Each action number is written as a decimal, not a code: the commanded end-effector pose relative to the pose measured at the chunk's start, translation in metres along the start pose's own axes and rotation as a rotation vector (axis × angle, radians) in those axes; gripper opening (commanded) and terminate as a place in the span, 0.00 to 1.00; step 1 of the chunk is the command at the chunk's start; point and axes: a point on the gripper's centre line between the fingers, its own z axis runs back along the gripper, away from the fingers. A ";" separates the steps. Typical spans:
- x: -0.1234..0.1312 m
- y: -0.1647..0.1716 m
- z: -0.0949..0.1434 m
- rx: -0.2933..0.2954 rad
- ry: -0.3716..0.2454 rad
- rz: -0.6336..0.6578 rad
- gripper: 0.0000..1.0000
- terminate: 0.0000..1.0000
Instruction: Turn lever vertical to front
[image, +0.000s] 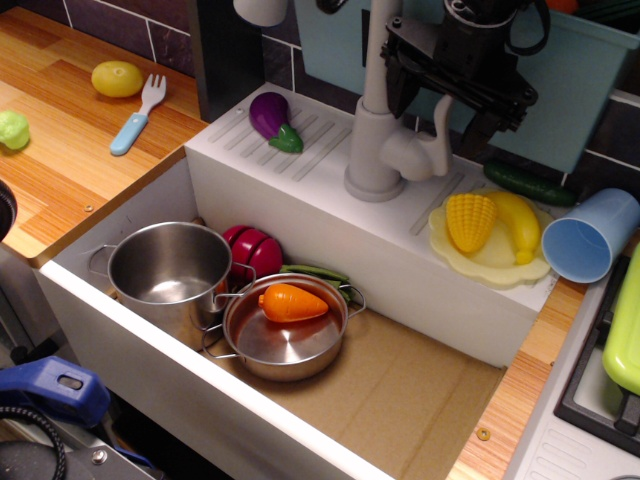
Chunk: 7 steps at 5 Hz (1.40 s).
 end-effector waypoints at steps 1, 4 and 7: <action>0.020 0.002 0.013 -0.007 -0.068 -0.003 1.00 0.00; 0.005 -0.002 0.023 0.018 -0.059 0.046 0.00 0.00; -0.040 -0.007 0.005 -0.037 -0.043 0.163 0.00 0.00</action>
